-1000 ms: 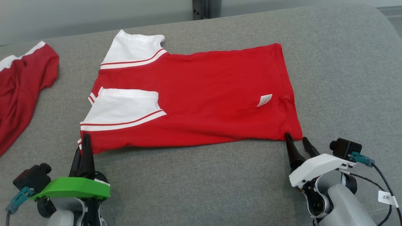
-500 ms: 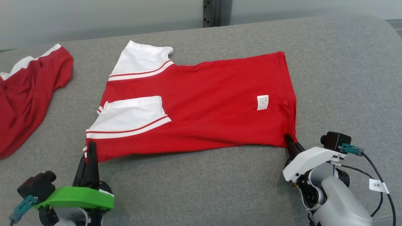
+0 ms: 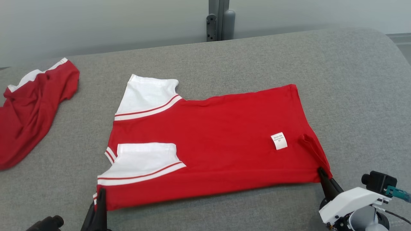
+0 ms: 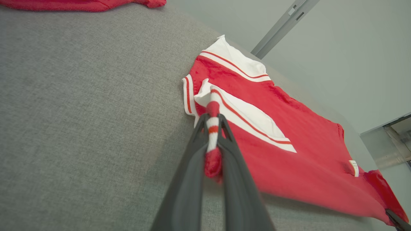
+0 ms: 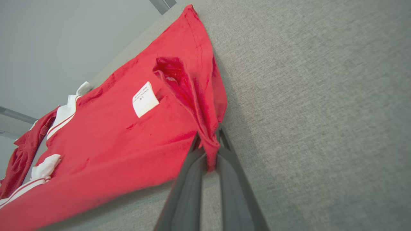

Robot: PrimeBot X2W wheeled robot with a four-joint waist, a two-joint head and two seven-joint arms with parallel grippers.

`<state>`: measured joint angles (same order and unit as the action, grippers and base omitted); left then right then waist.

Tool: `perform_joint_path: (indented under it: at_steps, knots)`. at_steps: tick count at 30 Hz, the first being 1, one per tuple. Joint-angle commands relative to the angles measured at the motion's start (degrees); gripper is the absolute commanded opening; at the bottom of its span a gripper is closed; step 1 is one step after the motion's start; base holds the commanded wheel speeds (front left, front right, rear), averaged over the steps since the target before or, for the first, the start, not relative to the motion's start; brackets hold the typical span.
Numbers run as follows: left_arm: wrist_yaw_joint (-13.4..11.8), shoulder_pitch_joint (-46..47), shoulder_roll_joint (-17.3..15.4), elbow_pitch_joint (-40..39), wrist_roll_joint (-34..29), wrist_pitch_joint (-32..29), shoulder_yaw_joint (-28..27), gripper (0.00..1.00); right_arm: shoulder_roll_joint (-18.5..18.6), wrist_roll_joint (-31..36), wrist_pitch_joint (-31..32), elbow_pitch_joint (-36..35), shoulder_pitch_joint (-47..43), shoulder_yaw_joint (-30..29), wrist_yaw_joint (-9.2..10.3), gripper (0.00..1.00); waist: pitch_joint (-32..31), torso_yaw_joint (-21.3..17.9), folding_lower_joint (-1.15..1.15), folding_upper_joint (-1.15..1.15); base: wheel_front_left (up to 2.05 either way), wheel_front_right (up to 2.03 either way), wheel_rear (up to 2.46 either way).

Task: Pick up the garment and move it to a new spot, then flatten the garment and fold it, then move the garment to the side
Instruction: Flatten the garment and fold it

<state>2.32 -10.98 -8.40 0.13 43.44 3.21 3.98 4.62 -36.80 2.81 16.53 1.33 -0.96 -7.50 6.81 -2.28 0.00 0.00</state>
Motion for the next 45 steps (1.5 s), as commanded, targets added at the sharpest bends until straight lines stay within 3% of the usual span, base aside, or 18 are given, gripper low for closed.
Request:
perform_joint_path:
  at_steps: [1, 7, 9, 10, 11, 21, 29, 45]
  knots:
    - [-0.7, -1.6, 0.0, -0.9, 0.7, -0.6, 0.1, 0.00, -0.1, 0.6, 0.9, -1.7, -1.8, -1.1, 0.02, 0.00, 0.0, -0.3, 0.00, 0.00, 0.00, 0.00, 0.00]
    - [-2.5, -4.9, 0.2, -1.4, 0.1, -1.9, 0.9, 0.00, -1.3, 0.5, 3.7, -5.4, -5.8, -3.3, 0.02, 0.00, 0.7, -0.9, 0.00, 0.00, 0.00, 0.00, 0.00]
    - [-2.7, -5.0, 0.5, -1.0, 0.5, -1.8, 0.8, 0.45, -1.4, 0.1, 4.0, -5.1, -6.2, -4.0, 0.02, 0.45, 1.0, -1.0, 0.00, 0.00, 0.00, 0.00, 0.00]
    - [-2.6, -4.9, 0.4, -0.7, 0.8, -1.9, 0.7, 0.94, -1.5, 0.1, 3.7, -4.8, -6.2, -4.5, 0.02, 0.69, 1.1, -1.1, 0.00, 0.00, 0.00, 0.00, 0.00]
    - [-2.6, -4.7, 0.2, -0.4, 1.0, -1.9, 0.4, 1.00, -1.5, 0.0, 3.4, -4.6, -6.3, -4.9, 0.03, 1.00, 1.3, -1.1, 0.00, 0.00, 0.00, 0.00, 0.00]
    - [-3.3, -0.9, -4.0, -0.6, -0.9, -0.9, -2.5, 1.00, -1.6, 2.6, 1.5, -4.7, -4.6, -6.4, 0.00, 1.00, 3.1, -3.3, 0.00, 0.00, 0.00, 0.00, 0.00]
    - [-2.8, 12.2, -9.6, -0.5, -6.0, -4.8, -0.2, 1.00, -1.7, 8.3, 0.3, -10.3, -0.8, -5.4, 0.00, 1.00, 6.8, -6.2, 0.00, 0.00, 0.00, 0.00, 0.00]
    - [-3.3, 43.4, -14.5, 19.5, -13.8, -17.4, 6.8, 1.00, 1.0, 8.1, 1.0, -12.7, 12.8, 5.7, 0.00, 1.00, 18.7, -11.8, 0.00, 0.00, 0.00, 0.00, 0.00]
